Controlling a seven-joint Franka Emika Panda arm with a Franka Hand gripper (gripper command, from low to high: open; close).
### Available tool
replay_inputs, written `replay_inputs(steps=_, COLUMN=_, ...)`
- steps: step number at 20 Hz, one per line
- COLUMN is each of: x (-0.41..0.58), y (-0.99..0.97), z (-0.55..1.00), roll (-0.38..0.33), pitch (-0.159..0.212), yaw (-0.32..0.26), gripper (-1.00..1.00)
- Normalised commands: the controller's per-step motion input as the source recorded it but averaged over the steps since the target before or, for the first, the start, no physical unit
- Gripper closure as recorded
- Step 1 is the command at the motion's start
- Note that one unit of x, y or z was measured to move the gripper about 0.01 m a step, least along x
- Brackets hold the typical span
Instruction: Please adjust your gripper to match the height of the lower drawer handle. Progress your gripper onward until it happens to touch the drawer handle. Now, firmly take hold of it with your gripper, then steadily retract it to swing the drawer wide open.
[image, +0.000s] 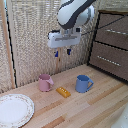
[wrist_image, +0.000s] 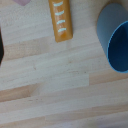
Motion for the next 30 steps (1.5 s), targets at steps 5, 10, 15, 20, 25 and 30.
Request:
replay_inputs(steps=5, x=-0.069, y=-0.09, z=0.00, roll=-0.303, pitch=-0.021, yaw=0.151, gripper=-1.00)
replay_inputs(steps=10, x=-0.145, y=-0.14, z=-0.01, roll=-0.375, pitch=-0.029, yaw=0.168, gripper=-1.00)
replay_inputs(steps=15, x=-0.139, y=-0.15, z=-0.03, roll=-0.375, pitch=-0.016, yaw=0.160, gripper=-1.00)
replay_inputs(steps=20, x=-0.110, y=-0.14, z=-0.07, roll=-0.375, pitch=-0.006, yaw=0.162, gripper=-1.00)
replay_inputs(steps=25, x=-0.092, y=-0.13, z=-0.09, roll=-0.375, pitch=0.000, yaw=0.161, gripper=-1.00)
replay_inputs(steps=30, x=-0.078, y=-0.18, z=-0.12, roll=-0.372, pitch=-0.004, yaw=0.159, gripper=-1.00)
